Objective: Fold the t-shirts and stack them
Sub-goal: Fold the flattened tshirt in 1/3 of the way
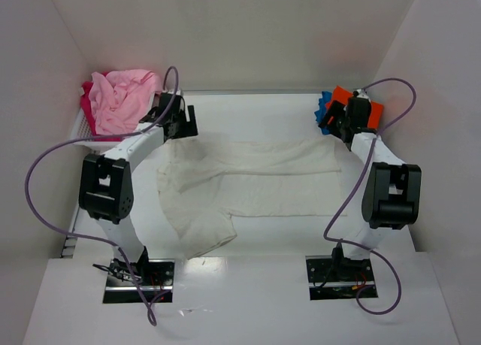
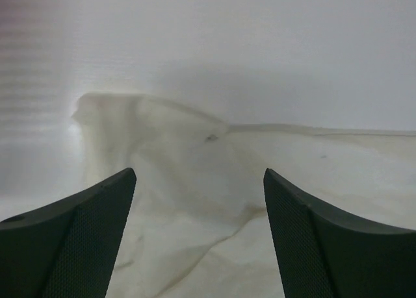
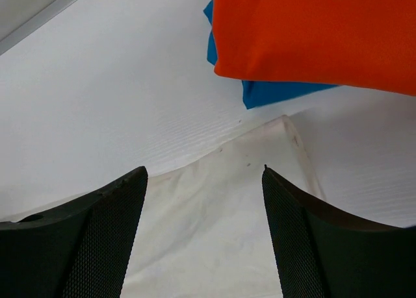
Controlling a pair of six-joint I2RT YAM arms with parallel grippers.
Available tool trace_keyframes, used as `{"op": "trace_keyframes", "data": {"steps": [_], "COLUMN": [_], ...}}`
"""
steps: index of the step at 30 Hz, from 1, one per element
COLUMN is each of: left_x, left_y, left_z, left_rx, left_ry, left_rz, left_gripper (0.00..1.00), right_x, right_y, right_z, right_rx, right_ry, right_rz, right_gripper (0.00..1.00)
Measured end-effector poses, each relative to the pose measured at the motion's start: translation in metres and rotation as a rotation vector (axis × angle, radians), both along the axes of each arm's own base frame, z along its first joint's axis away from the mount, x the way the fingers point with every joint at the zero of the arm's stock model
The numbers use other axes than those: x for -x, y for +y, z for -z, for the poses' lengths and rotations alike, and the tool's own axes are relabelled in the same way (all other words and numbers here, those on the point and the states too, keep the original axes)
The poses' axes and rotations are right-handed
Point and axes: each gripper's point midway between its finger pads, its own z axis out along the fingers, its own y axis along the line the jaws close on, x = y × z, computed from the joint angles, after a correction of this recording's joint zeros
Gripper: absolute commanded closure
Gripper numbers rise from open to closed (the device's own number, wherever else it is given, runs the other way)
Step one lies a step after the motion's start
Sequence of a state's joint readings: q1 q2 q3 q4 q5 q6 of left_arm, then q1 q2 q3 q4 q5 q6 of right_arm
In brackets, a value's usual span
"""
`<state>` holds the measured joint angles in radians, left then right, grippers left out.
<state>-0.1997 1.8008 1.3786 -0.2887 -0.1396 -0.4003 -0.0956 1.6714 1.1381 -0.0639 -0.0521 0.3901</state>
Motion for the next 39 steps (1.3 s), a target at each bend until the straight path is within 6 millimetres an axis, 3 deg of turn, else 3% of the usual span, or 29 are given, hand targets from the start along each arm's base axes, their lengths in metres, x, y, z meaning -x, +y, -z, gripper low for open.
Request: {"op": "trace_keyframes", "data": {"steps": [1,2,3,4,5,6,7,9,10,14,18,29,33,39], "left_x": [0.013,0.025,0.032,0.033,0.030,0.024,0.018,0.009,0.005,0.000,0.004,0.003,0.004,0.003], "left_y": [0.011,0.020,0.025,0.027,0.028,0.026,0.023,0.012,0.006,-0.010,-0.015,-0.016,-0.007,0.005], "left_z": [-0.001,-0.007,-0.015,-0.027,-0.037,-0.048,-0.054,-0.049,-0.041,0.018,0.054,0.061,0.076,0.097], "left_rx": [-0.012,-0.020,-0.016,0.002,0.020,0.041,0.062,0.096,0.107,0.130,0.142,0.170,0.194,0.208], "left_ry": [0.006,-0.001,-0.019,-0.053,-0.090,-0.132,-0.163,-0.175,-0.162,-0.033,0.052,0.067,0.108,0.175], "left_rz": [-0.042,-0.073,-0.091,-0.106,-0.111,-0.107,-0.103,-0.084,-0.073,-0.050,-0.051,-0.076,-0.118,-0.153], "left_gripper": [0.18,0.24,0.38,0.45,0.52,0.60,0.78,0.94,0.98,1.00,1.00,1.00,1.00,1.00], "right_x": [0.000,0.000,0.000,-0.001,-0.001,-0.002,-0.003,-0.005,-0.006,-0.006,-0.003,0.003,0.010,0.004], "right_y": [0.003,0.006,0.010,0.014,0.019,0.022,0.028,0.040,0.047,0.074,0.087,0.082,0.077,0.071], "right_z": [0.000,0.000,0.000,0.000,0.000,0.000,0.002,0.008,0.012,0.038,0.058,0.077,0.092,0.096], "right_rx": [-0.001,-0.005,-0.006,-0.010,-0.017,-0.019,-0.022,-0.034,-0.037,-0.055,-0.057,-0.028,-0.013,0.016], "right_ry": [0.001,0.000,-0.002,-0.004,-0.006,-0.008,-0.007,0.001,0.010,0.067,0.116,0.177,0.235,0.275], "right_rz": [-0.008,-0.020,-0.034,-0.046,-0.061,-0.071,-0.086,-0.117,-0.133,-0.194,-0.219,-0.184,-0.161,-0.128], "right_gripper": [0.23,0.31,0.37,0.44,0.52,0.66,0.73,0.88,0.90,0.93,0.94,0.94,0.94,0.95]}}
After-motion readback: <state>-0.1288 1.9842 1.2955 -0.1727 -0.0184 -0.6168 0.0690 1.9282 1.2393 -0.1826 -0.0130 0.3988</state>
